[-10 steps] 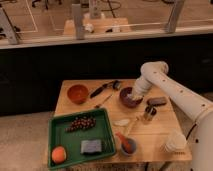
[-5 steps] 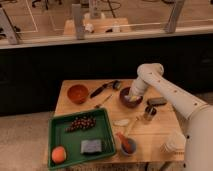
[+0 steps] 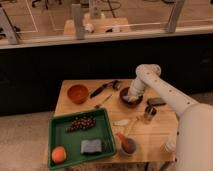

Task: Wipe purple bowl with towel

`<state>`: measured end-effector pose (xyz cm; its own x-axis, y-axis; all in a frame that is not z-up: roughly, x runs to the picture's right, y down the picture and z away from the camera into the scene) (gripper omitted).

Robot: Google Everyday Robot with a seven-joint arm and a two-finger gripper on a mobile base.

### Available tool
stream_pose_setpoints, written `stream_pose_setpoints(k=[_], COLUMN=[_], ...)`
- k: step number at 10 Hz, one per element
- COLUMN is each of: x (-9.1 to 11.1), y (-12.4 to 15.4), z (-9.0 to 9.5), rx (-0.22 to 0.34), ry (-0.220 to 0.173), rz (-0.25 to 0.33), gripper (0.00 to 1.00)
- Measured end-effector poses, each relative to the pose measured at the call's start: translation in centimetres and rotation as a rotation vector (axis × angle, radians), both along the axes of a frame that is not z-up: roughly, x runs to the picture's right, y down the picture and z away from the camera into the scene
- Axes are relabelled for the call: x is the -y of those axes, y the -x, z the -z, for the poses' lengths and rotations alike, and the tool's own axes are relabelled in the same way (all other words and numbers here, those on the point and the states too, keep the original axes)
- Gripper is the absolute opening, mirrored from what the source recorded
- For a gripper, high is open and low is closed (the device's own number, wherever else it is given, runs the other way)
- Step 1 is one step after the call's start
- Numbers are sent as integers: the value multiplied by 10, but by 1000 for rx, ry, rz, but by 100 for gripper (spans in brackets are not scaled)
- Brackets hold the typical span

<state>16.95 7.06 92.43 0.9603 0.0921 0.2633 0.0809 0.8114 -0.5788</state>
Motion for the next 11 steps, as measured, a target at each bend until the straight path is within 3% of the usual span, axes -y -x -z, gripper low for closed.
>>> stream_pose_setpoints(k=[7,11], x=[16,28], y=[-21,-14], z=[-11,-17], rx=[-48,-55], ry=[-18,-47], rz=[-41,-44], gripper=[6,6])
